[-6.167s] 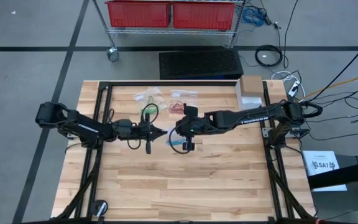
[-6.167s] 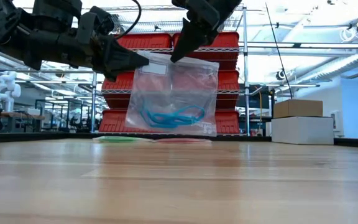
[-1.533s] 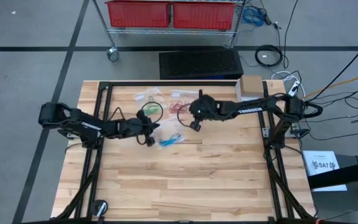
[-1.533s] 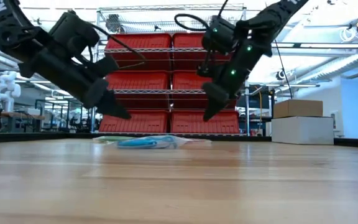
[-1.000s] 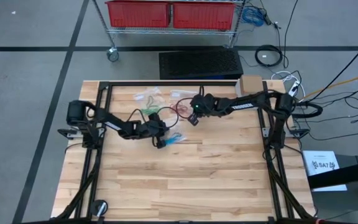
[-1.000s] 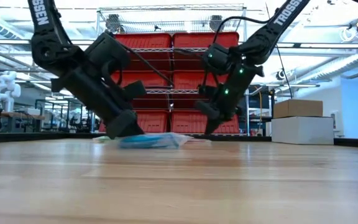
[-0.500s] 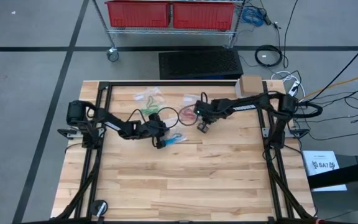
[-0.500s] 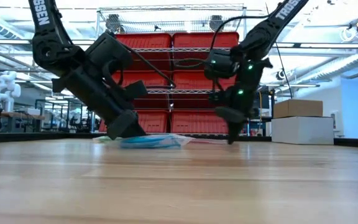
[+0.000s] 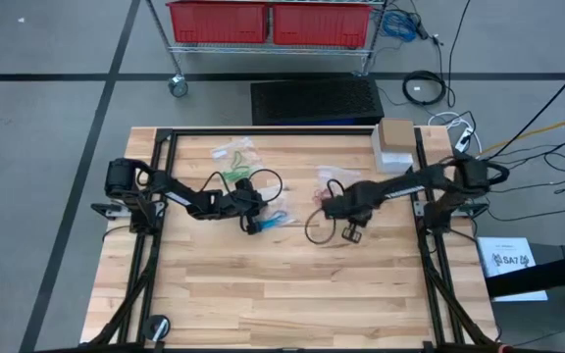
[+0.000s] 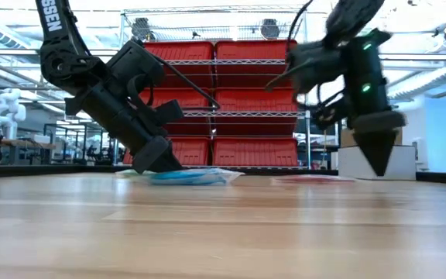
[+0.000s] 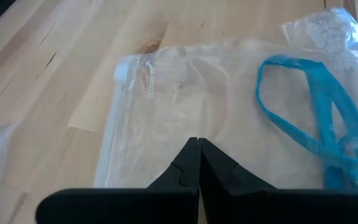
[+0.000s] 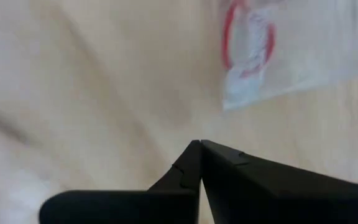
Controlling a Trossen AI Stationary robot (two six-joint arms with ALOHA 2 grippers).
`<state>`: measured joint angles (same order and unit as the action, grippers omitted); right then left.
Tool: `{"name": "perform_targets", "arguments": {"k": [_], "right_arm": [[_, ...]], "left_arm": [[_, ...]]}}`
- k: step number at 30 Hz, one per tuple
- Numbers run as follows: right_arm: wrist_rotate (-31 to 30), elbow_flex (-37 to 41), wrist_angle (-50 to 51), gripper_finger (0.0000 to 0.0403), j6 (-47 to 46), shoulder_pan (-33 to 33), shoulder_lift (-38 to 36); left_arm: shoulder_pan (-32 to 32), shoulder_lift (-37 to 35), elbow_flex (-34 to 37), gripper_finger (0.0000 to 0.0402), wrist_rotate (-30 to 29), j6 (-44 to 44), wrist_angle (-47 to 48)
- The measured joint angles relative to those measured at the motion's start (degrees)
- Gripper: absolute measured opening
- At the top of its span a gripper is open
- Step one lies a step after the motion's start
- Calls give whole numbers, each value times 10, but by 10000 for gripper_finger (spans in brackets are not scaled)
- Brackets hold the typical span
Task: Sort rubber bands
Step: Adjust the transparent zip bags
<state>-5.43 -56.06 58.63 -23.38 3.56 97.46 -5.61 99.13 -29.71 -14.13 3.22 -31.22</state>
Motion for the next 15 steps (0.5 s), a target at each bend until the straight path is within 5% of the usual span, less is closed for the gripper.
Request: {"name": "perform_targets", "arguments": {"k": [4,9,15], "right_arm": [[-21,43,-43,0,-95,-51,-66],[-109,132,-265,0,-257,-76,-165],[-213,176,-435,0,-301,-26,-141]], "left_arm": [[0,0,0,3,6,-25,-4],[0,-3,-9,3,8,-83,-8],[0,-9,-31,2,8,-139,8]]}}
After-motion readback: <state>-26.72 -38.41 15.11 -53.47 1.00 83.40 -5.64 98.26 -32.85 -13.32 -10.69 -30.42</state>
